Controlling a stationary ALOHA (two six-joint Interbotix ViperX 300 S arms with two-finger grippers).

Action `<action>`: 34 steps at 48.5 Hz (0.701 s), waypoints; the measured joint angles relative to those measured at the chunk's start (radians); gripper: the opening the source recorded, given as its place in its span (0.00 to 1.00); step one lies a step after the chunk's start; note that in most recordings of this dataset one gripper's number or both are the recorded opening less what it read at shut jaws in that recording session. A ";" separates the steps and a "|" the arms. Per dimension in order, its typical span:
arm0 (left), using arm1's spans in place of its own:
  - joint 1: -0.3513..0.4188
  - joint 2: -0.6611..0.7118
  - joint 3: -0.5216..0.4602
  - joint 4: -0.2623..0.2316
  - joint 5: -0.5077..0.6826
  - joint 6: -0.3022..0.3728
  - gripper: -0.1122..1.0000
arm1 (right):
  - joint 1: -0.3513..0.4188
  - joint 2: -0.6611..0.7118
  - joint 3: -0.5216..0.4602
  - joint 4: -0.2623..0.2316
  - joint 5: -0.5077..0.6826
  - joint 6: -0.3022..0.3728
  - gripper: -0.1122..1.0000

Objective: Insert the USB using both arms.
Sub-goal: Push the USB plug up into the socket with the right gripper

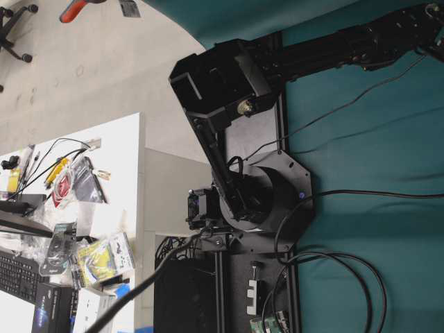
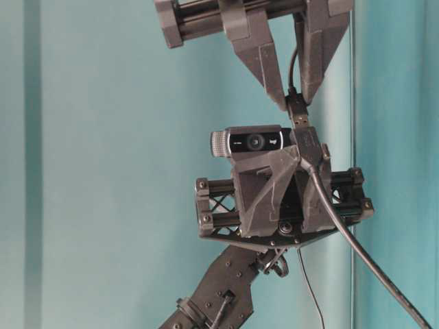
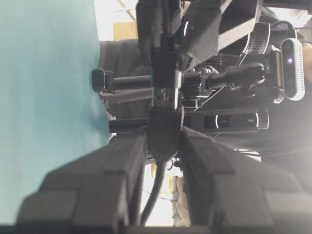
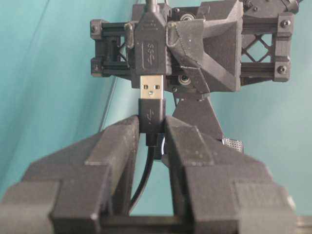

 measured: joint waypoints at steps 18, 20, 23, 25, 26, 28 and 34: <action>-0.002 0.003 0.002 0.002 -0.014 -0.002 0.31 | -0.003 0.026 -0.020 0.000 -0.005 0.000 0.29; -0.002 0.003 0.002 0.002 -0.014 0.000 0.31 | -0.003 0.029 -0.023 0.002 -0.005 0.000 0.29; -0.002 0.003 0.002 0.002 -0.015 0.000 0.31 | -0.005 0.031 -0.026 0.002 -0.005 0.000 0.29; -0.002 0.003 0.002 0.002 -0.017 -0.002 0.31 | -0.005 0.031 -0.026 0.000 -0.005 0.000 0.29; -0.002 0.003 0.002 0.002 -0.017 0.000 0.31 | -0.005 0.032 -0.026 0.000 -0.005 0.000 0.29; -0.002 0.003 0.000 0.002 -0.018 -0.002 0.31 | -0.005 0.032 -0.026 0.002 -0.005 0.000 0.29; -0.002 0.003 0.000 0.002 -0.021 0.000 0.31 | -0.005 0.032 -0.026 0.002 -0.005 0.000 0.29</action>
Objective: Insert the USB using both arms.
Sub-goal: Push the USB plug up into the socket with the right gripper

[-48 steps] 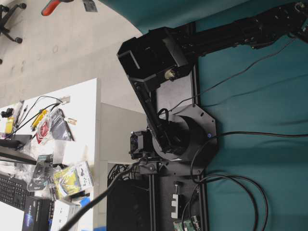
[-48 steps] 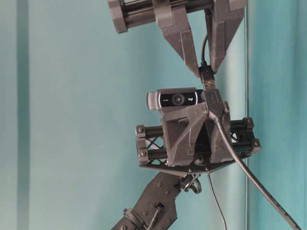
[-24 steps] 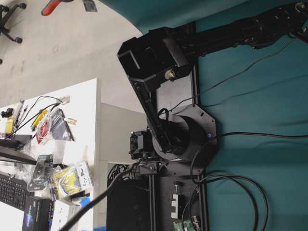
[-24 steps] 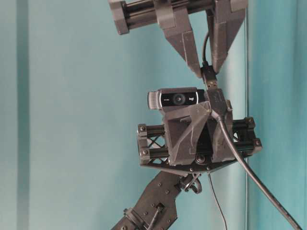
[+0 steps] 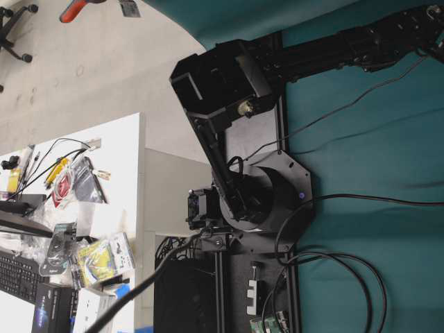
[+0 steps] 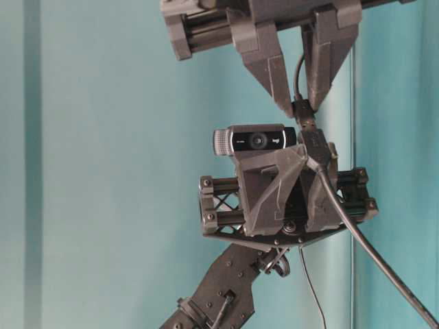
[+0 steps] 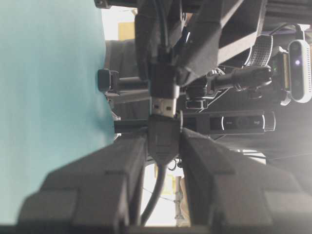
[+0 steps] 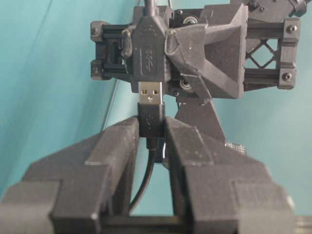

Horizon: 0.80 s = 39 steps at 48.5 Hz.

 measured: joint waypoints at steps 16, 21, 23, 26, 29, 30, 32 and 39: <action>0.000 0.000 0.002 0.005 0.000 -0.002 0.31 | 0.006 0.000 0.000 -0.002 -0.015 0.000 0.29; 0.000 0.002 0.002 0.009 0.000 0.000 0.31 | 0.009 0.000 0.000 0.000 -0.023 0.002 0.29; 0.000 0.002 0.000 0.009 0.000 -0.002 0.31 | 0.009 0.000 0.000 0.000 -0.025 0.005 0.29; 0.000 0.003 -0.003 0.009 0.000 -0.002 0.31 | 0.009 0.000 -0.002 -0.002 -0.025 0.002 0.29; 0.000 0.008 -0.006 0.009 0.000 -0.002 0.31 | 0.009 0.000 -0.003 -0.002 -0.028 0.002 0.29; 0.000 0.009 -0.008 0.009 0.000 0.000 0.31 | 0.009 0.000 -0.005 0.000 -0.029 0.005 0.29; 0.000 0.012 -0.012 0.009 0.002 -0.002 0.31 | 0.009 0.000 -0.005 0.000 -0.031 0.002 0.29; 0.000 0.025 -0.032 0.012 0.000 -0.002 0.31 | 0.012 0.002 -0.009 -0.002 -0.041 0.005 0.29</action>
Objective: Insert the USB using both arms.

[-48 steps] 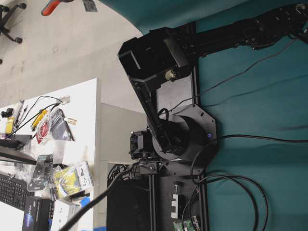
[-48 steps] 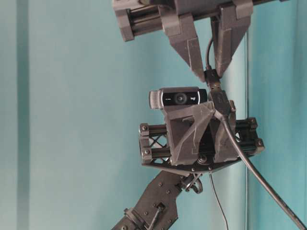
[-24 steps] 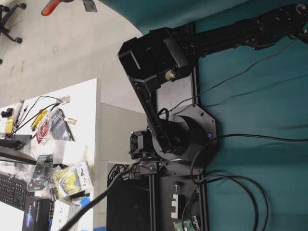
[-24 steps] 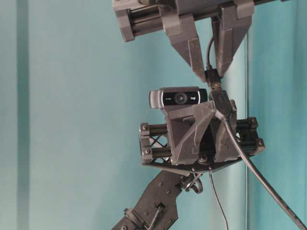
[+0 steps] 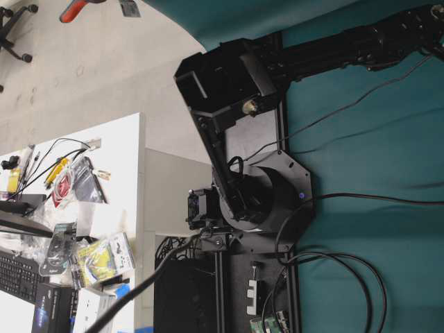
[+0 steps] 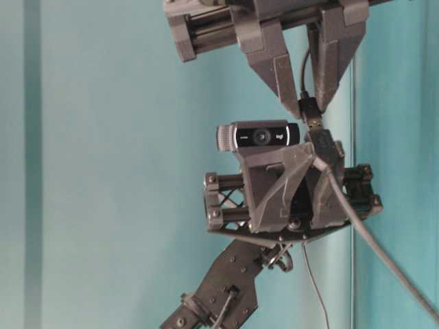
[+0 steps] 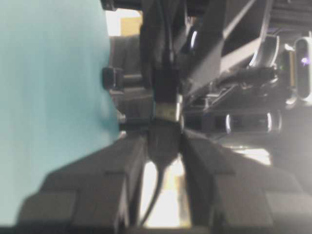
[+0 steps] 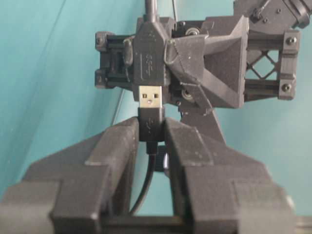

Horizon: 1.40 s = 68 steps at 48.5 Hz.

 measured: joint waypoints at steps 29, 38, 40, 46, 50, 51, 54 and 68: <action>-0.002 0.012 -0.018 0.011 0.006 0.000 0.31 | 0.002 0.017 -0.017 0.002 -0.026 0.002 0.29; 0.000 0.012 -0.020 0.028 0.003 0.000 0.31 | 0.002 0.018 -0.017 0.021 -0.037 0.006 0.29; 0.000 0.012 -0.021 0.035 0.000 0.000 0.31 | 0.002 0.018 -0.018 0.034 -0.038 0.009 0.29; -0.003 0.012 -0.028 0.049 -0.008 -0.012 0.31 | 0.002 0.018 -0.029 0.086 -0.043 0.020 0.29; -0.003 0.012 -0.029 0.051 -0.009 -0.020 0.31 | -0.002 0.018 -0.038 0.121 -0.046 0.025 0.29; -0.003 0.012 -0.029 0.051 -0.009 -0.020 0.31 | -0.003 0.018 -0.040 0.132 -0.048 0.025 0.29; -0.002 0.012 -0.031 0.051 -0.011 -0.021 0.31 | -0.008 0.018 -0.041 0.144 -0.049 0.026 0.29; -0.009 0.012 -0.031 0.051 -0.009 -0.021 0.31 | -0.009 0.018 -0.054 0.155 -0.052 0.023 0.29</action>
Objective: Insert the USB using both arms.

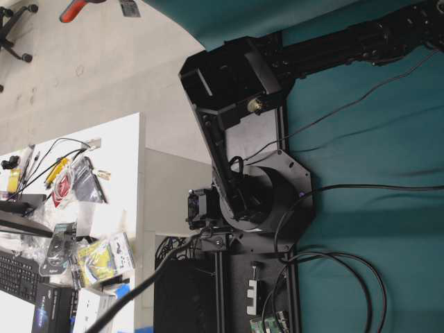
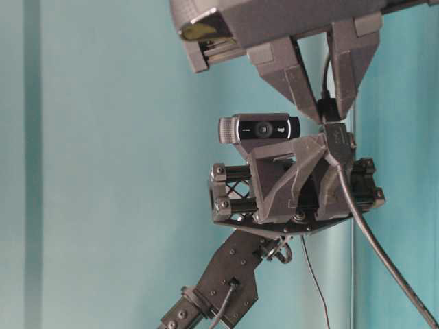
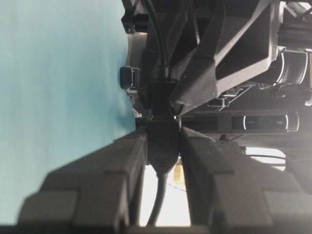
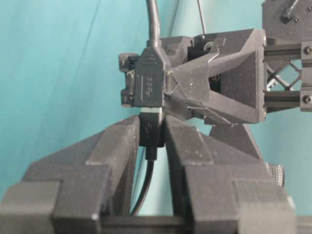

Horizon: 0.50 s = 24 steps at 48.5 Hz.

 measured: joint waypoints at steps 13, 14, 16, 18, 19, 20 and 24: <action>-0.009 0.000 -0.002 0.000 0.000 0.000 0.31 | -0.002 0.002 -0.008 0.002 0.048 0.005 0.71; -0.008 0.000 -0.002 -0.002 -0.002 0.000 0.31 | -0.002 0.002 -0.009 0.002 0.052 0.005 0.71; -0.009 0.000 -0.002 -0.002 -0.003 -0.002 0.31 | -0.002 0.002 -0.009 0.002 0.069 0.005 0.70; -0.009 -0.002 -0.002 0.000 -0.006 -0.002 0.31 | 0.000 0.002 -0.009 0.002 0.083 0.005 0.70; -0.008 0.000 -0.002 0.000 -0.009 -0.002 0.31 | 0.000 0.002 -0.009 0.002 0.091 0.006 0.70; -0.008 0.000 -0.002 -0.002 -0.011 -0.002 0.31 | 0.000 -0.002 -0.009 0.002 0.101 0.009 0.70; -0.009 -0.006 0.006 0.009 -0.029 -0.002 0.31 | 0.008 -0.020 -0.008 0.008 0.132 0.018 0.70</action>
